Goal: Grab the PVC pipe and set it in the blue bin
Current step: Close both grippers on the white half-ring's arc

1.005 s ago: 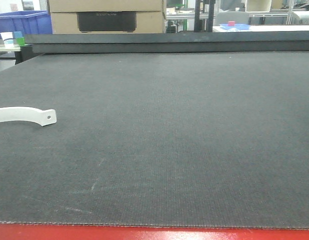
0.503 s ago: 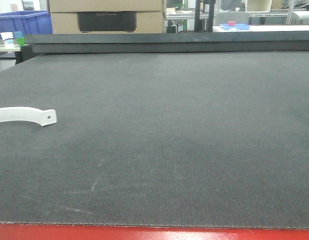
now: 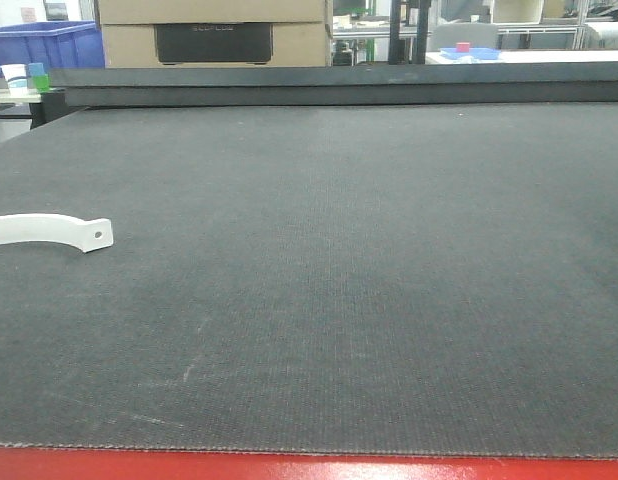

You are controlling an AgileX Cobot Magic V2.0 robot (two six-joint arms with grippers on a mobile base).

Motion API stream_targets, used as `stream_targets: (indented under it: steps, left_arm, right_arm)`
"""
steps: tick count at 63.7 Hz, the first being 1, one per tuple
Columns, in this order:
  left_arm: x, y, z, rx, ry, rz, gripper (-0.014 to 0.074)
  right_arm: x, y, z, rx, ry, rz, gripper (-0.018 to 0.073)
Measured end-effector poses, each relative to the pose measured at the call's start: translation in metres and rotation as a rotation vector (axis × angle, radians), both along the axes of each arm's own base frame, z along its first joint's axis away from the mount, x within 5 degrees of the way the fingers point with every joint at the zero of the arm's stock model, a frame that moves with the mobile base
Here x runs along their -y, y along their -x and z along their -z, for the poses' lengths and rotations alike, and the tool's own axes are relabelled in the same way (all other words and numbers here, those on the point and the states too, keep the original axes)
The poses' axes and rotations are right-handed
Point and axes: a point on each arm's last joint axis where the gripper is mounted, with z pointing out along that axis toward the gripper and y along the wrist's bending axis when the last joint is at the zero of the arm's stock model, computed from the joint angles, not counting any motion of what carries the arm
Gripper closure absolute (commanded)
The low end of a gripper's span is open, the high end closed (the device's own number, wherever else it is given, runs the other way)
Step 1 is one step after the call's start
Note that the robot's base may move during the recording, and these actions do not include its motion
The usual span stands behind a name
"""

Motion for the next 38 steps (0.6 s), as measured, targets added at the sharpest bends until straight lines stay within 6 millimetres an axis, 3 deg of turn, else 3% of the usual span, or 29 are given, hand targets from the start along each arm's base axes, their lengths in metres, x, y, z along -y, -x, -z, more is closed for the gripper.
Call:
stream_targets:
  steps: [6, 10, 20, 38]
  left_arm:
    - [0.001, 0.000, 0.000, 0.001, 0.012, -0.002, 0.0707]
    - [0.002, 0.000, 0.000, 0.002, 0.027, -0.005, 0.0707]
    - [0.003, 0.000, 0.000, 0.003, 0.046, -0.008, 0.0707]
    - [0.003, 0.000, 0.000, 0.004, 0.050, -0.009, 0.0707]
  right_arm:
    - [0.005, -0.015, 0.005, -0.061, -0.023, 0.022, 0.0434]
    - [0.008, -0.025, 0.013, -0.112, -0.038, 0.028, 0.0369]
    - [0.013, -0.041, 0.032, -0.186, -0.061, 0.033, 0.0368]
    - [0.016, -0.052, 0.061, -0.273, -0.087, 0.038, 0.0368]
